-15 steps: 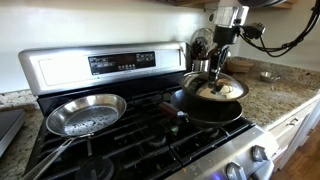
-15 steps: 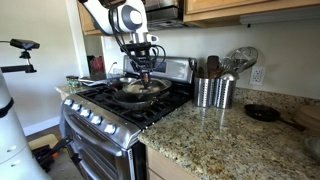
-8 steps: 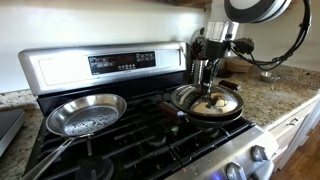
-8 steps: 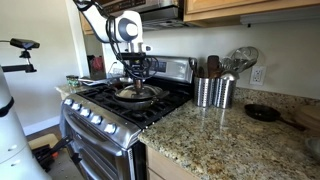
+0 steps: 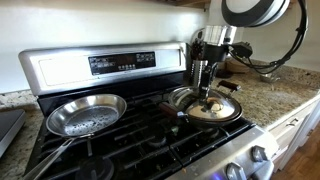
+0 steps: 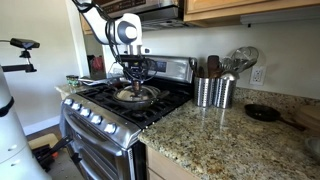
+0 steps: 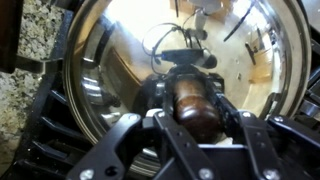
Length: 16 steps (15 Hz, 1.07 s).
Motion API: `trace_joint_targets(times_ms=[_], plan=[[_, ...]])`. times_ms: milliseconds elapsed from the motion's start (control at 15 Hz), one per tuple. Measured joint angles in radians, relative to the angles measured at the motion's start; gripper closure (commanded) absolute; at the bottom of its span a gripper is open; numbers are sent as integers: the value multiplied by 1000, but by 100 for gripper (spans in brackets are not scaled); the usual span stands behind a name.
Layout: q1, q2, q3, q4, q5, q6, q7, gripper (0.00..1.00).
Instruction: Place the lid on the wok
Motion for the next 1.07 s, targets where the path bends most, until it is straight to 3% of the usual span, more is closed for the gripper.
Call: trace_joint_targets(times_ms=[1067], plan=[[-1,-5,-4,-16,-1,3,0,80]])
